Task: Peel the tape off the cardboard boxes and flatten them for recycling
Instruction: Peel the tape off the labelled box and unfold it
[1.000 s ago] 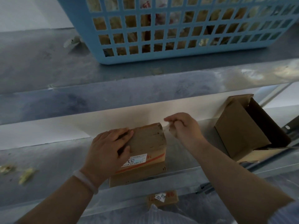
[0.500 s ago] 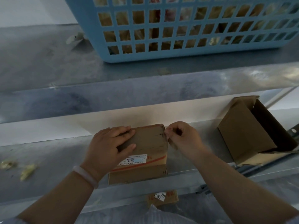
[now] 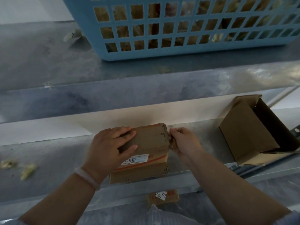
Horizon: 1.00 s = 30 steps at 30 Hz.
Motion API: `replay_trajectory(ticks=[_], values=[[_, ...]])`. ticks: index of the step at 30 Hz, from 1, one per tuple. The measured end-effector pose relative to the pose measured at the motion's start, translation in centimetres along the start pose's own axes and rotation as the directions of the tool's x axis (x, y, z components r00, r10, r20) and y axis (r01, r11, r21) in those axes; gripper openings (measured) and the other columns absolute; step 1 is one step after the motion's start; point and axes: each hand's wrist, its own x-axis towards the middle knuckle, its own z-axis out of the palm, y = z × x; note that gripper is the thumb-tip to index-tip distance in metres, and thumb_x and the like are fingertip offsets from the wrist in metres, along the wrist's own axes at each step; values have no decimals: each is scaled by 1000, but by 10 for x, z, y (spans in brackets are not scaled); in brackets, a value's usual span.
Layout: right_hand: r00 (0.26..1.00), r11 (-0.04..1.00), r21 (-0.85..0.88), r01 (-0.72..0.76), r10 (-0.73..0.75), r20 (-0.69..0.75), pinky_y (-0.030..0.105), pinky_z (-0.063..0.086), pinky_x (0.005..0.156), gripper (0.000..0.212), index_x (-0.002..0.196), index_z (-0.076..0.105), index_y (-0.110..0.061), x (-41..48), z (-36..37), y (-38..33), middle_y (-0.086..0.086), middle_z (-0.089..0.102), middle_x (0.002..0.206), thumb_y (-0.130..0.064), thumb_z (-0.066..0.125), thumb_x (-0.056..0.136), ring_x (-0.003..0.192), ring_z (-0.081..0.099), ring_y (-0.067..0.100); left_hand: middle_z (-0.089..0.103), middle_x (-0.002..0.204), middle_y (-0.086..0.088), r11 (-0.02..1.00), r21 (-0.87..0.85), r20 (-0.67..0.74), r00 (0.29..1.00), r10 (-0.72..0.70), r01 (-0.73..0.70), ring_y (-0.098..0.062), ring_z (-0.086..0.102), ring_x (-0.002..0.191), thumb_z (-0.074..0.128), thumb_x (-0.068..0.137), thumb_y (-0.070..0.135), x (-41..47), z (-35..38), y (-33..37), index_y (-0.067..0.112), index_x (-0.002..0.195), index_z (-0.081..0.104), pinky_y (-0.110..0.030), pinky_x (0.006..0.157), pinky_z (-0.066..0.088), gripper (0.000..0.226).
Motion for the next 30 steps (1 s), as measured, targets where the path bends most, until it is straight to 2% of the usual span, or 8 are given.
replay_trajectory(ticks=[7, 12, 15, 20, 25, 27, 29, 30], values=[[969, 860, -469, 202, -245, -30, 16, 43, 42, 12, 87, 53, -15, 18, -5, -10, 2, 65, 75, -19, 53, 97, 52, 60, 9, 64, 124, 10, 999, -7, -6, 999, 42, -42, -8, 60, 108, 47, 89, 57, 1, 0, -2, 26, 119, 67, -31, 90, 46, 48], [934, 914, -367, 171, -269, -235, 17, 49, 43, 8, 98, 53, -8, 36, -25, -32, 9, 64, 91, -16, 53, 98, 71, 67, 18, 63, 124, 12, 998, -15, -9, 998, 63, -63, -5, 58, 109, 50, 86, 58, -4, 0, 0, 28, 117, 68, -30, 93, 44, 47], [940, 884, -424, 195, -292, -177, 22, 51, 43, 7, 90, 54, -14, 43, -43, -47, 8, 64, 84, -15, 54, 97, 55, 66, 15, 63, 124, 12, 999, -12, -8, 999, 46, -46, -6, 59, 108, 49, 86, 58, -3, 0, 0, 28, 117, 68, -30, 94, 44, 47], [961, 875, -470, 118, -220, -169, 29, 50, 47, 30, 84, 61, -25, 48, -41, -36, 8, 58, 75, -10, 36, 89, 52, 54, 22, 62, 125, 12, 999, -24, -8, 999, 41, -41, -7, 60, 107, 47, 86, 59, -1, -1, -1, 28, 117, 68, -32, 93, 46, 48], [983, 923, -382, -48, -24, -182, 36, 46, 63, 58, 67, 75, -12, 41, -43, -20, 5, 50, 51, -37, 29, 91, 54, 49, 24, 61, 127, 13, 1000, -13, 24, 1000, 18, -17, -8, 59, 110, 47, 86, 59, -1, -3, 1, 29, 120, 67, -35, 95, 46, 49], [990, 946, -317, -64, 21, -138, 38, 48, 70, 48, 83, 78, -8, 41, -48, -18, 7, 55, 60, -26, 35, 95, 59, 52, 23, 61, 127, 12, 1000, -15, 31, 999, 13, -12, -8, 58, 111, 46, 86, 59, -1, -5, 2, 29, 120, 66, -35, 95, 45, 50], [996, 974, -223, -30, 9, -94, 33, 51, 69, 29, 115, 65, 5, 38, -51, -19, 12, 59, 78, -6, 48, 94, 62, 53, 19, 60, 128, 12, 1000, -18, 33, 999, 13, -12, -8, 58, 112, 46, 86, 58, -1, -6, 2, 28, 120, 66, -36, 95, 46, 50], [997, 981, -195, 0, -14, -71, 27, 52, 65, 34, 126, 57, 6, 37, -52, -19, 15, 61, 89, 3, 53, 92, 62, 54, 17, 60, 128, 12, 1000, -19, 35, 999, 13, -12, -8, 58, 112, 46, 86, 58, -2, -7, 3, 28, 120, 66, -36, 95, 46, 50]])
